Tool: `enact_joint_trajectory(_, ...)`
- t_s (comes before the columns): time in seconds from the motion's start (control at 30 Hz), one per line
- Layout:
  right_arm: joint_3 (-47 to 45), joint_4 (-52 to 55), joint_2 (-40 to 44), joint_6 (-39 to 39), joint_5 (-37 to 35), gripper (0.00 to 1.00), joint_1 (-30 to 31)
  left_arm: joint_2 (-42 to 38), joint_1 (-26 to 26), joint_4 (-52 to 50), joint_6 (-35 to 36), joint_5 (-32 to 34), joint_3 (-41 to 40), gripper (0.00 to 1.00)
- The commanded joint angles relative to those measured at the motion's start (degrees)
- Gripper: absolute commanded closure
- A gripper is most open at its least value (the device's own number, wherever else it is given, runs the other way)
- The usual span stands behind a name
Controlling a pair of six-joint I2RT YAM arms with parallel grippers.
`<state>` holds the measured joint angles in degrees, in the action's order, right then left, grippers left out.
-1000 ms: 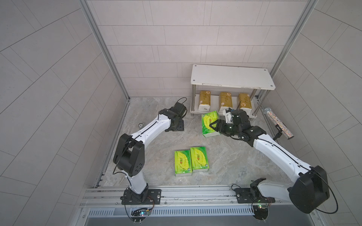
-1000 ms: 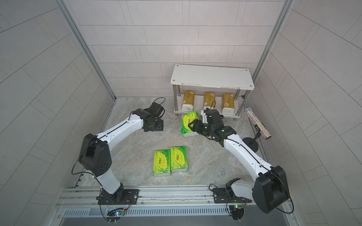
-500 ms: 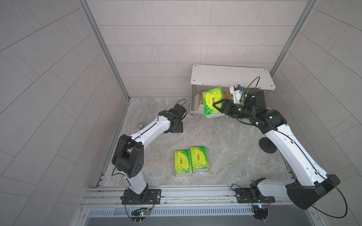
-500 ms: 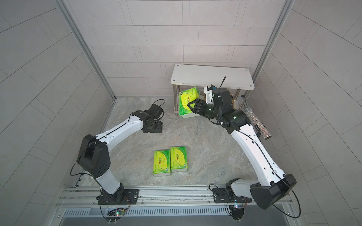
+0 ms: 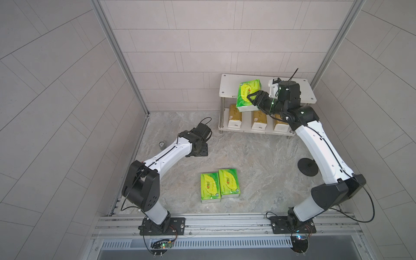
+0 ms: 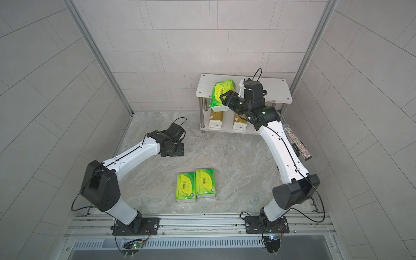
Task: Place the tissue boxes on the shelf by color
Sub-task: Place a box of tissues on the shelf.
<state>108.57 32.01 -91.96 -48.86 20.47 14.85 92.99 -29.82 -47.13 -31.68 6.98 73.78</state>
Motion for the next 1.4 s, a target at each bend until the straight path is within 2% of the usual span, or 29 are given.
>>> enact_joint_trajectory(0.0, 4.23, -5.98, -1.60, -1.88, -1.64, 0.36, -0.74, -1.75, -0.60, -0.22, -0.65, 0.08, -0.90, 0.27)
enact_joint_trajectory(0.2, 10.66, -6.24, -7.65, -3.40, -0.70, 0.36, -1.97, -1.50, -0.68, -0.10, -0.52, -0.04, -1.27, 0.27)
enact_joint_trajectory(0.77, 19.62, -6.61, -18.88, -5.75, -0.60, 0.37, -3.58, -2.55, -0.99, -0.13, -0.13, 0.02, -2.10, 0.26)
enact_joint_trajectory(1.2, 21.66, -5.20, -21.45, -2.78, -4.08, 0.31, -4.04, -1.15, -0.95, -0.06, 0.04, 0.21, -0.35, 0.26)
enact_joint_trajectory(1.37, 22.79, -5.07, -22.68, -1.05, -6.09, 0.23, -4.04, -1.13, -0.98, -0.06, 0.13, 0.51, 0.33, 0.26)
